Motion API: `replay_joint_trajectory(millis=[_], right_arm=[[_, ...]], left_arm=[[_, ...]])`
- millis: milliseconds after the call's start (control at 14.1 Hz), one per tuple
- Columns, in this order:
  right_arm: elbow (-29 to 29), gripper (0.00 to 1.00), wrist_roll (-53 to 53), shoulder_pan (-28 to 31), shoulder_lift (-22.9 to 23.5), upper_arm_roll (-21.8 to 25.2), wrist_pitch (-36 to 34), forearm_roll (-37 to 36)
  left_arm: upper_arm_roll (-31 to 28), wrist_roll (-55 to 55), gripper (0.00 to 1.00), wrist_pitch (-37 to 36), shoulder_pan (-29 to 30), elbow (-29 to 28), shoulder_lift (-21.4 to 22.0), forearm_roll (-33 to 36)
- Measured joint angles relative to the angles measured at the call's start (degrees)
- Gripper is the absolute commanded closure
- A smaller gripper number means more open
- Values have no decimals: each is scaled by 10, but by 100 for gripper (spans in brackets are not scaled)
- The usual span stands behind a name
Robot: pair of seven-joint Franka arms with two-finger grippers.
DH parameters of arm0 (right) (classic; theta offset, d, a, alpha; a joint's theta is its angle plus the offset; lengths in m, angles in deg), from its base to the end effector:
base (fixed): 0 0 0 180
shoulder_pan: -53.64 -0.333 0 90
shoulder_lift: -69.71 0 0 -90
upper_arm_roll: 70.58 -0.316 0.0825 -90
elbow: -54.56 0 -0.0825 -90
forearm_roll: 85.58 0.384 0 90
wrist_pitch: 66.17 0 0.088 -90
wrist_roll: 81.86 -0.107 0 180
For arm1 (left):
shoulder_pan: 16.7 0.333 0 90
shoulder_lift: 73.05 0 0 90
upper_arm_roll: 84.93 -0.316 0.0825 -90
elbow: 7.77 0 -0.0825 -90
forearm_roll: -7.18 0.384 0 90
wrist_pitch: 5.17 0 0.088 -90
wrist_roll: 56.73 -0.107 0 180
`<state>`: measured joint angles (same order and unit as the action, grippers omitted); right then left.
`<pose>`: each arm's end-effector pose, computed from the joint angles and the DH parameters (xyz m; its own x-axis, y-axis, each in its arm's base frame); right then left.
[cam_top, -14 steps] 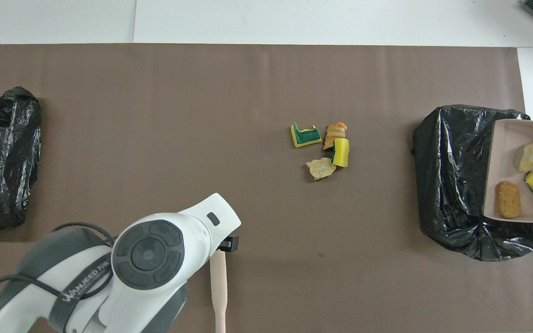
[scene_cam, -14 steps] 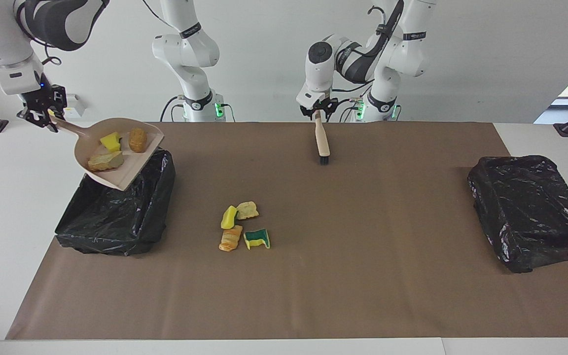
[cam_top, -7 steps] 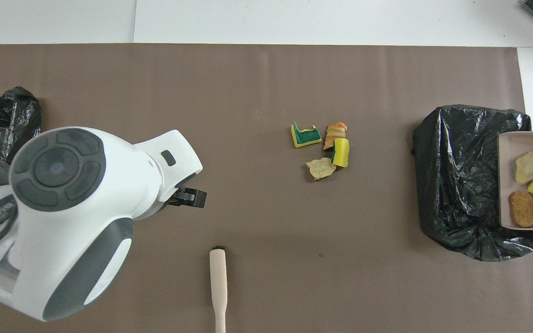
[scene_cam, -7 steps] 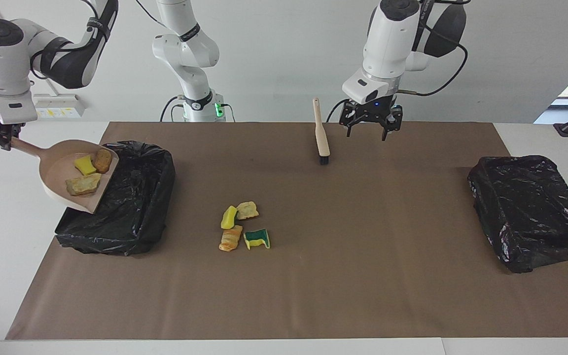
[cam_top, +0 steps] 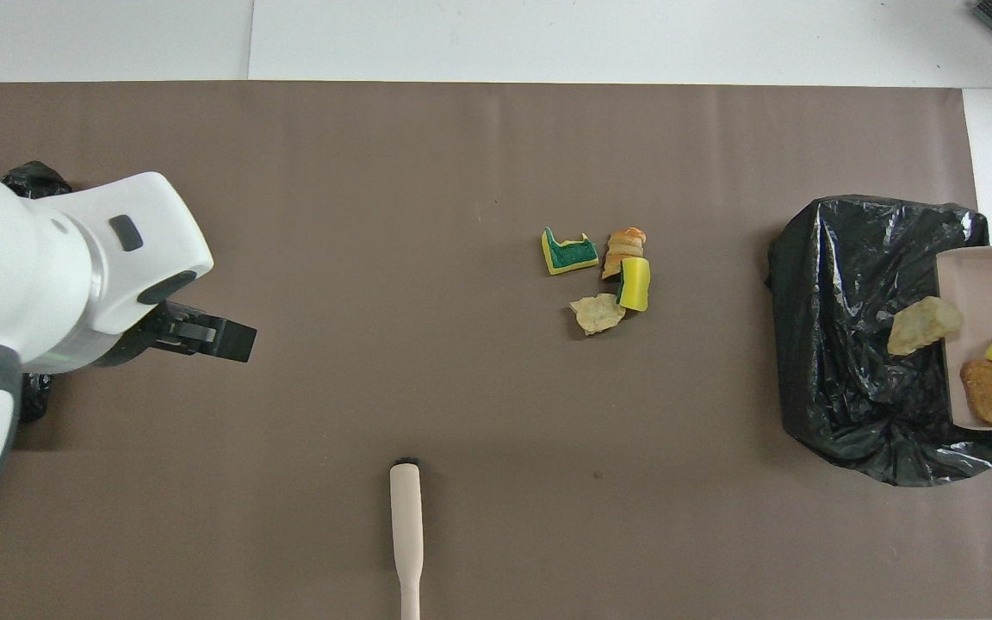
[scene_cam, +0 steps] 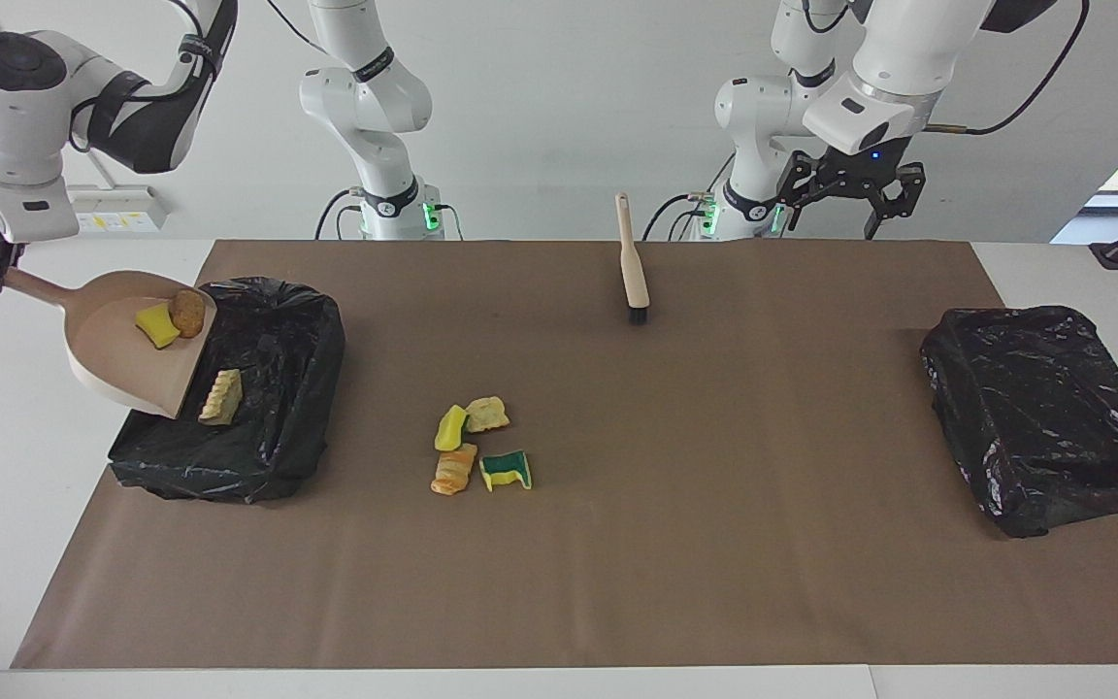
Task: Sweep and dump trash in bin
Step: 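Tip the dustpan into the bag with the right gripper while the left gripper withdraws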
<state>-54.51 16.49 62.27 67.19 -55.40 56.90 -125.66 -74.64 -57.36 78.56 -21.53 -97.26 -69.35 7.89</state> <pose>0.5171 -0.2601 0.5526 -0.0017 0.7803 -0.6254 0.9954 0.0615 0.0741 0.5046 -0.1385 0.6535 0.9624 -0.2692 -0.0372 -0.2701 -0.9625 -0.0235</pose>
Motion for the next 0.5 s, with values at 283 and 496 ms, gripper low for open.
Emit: replay_joint_trajectory(millis=[283,496], right_arm=[[-4,100,-18,-29,0,-2,-7,-69],[-4,100,-33,-45,0,-2,-15,-94]], left_arm=[[0,0,0,-4,2,13,-3,-3],[0,0,0,-4,2,18,-3,-3]])
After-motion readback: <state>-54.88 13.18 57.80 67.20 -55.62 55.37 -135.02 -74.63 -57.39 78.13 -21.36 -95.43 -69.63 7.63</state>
